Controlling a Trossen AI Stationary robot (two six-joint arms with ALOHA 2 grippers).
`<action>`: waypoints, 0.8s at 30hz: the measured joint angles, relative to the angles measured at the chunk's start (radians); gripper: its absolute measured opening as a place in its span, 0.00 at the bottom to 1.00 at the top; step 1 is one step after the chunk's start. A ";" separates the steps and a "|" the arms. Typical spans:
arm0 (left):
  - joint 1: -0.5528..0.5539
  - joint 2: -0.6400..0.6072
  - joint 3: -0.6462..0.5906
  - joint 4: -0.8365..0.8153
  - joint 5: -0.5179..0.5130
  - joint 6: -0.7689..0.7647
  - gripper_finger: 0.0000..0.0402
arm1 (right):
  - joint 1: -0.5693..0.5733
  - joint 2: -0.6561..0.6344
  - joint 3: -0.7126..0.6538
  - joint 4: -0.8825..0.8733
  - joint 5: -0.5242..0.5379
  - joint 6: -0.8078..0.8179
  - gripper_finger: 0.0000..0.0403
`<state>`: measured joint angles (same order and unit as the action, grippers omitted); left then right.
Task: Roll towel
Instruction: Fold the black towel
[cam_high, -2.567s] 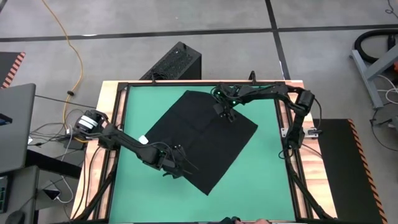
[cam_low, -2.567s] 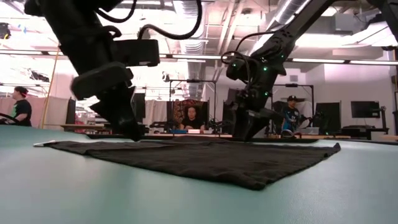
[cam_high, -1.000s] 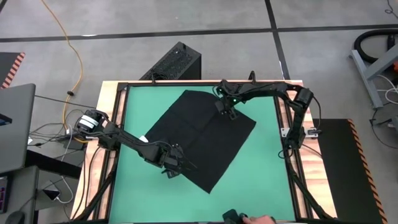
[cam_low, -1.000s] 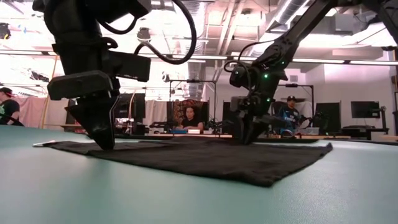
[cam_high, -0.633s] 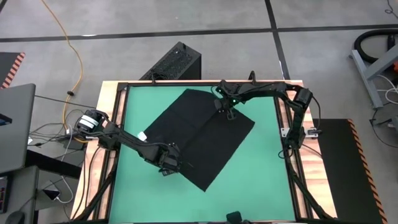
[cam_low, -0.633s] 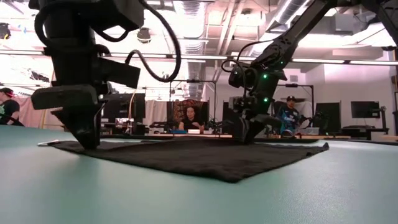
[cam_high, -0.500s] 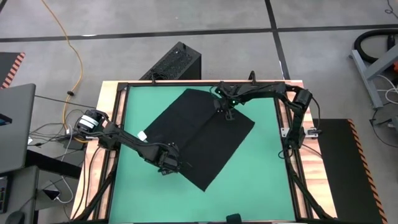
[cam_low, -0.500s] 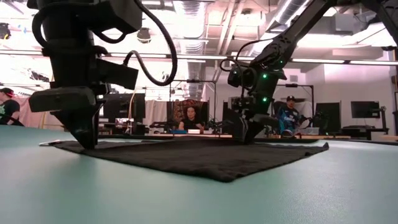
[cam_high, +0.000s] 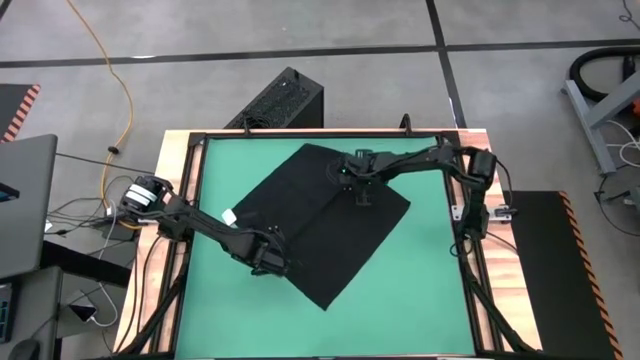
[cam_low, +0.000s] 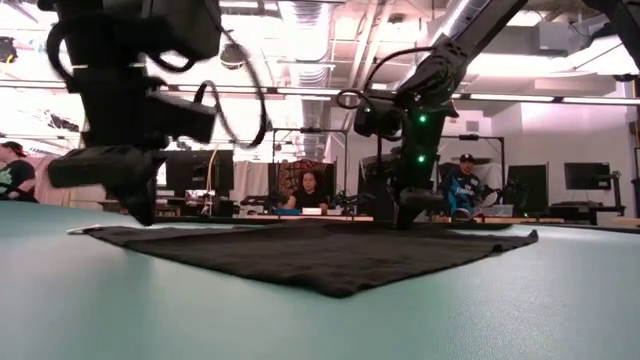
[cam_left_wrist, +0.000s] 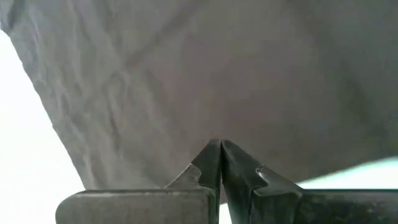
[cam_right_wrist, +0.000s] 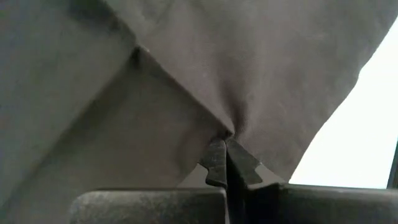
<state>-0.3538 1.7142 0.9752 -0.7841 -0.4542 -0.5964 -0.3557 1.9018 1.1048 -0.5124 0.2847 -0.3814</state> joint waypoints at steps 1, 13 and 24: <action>0.000 -0.013 0.000 0.041 -0.001 -0.002 0.00 | 0.007 0.000 0.001 -0.007 0.004 0.029 0.02; -0.034 -0.118 0.001 0.304 0.011 -0.069 0.00 | 0.157 -0.016 -0.002 -0.107 -0.003 0.416 0.03; -0.190 -0.092 0.000 0.221 -0.018 -0.182 0.16 | 0.298 -0.023 -0.002 -0.101 -0.010 0.498 0.03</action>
<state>-0.5440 1.6223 0.9757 -0.5636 -0.4721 -0.7782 -0.0580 1.8793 1.1030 -0.6134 0.2749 0.1162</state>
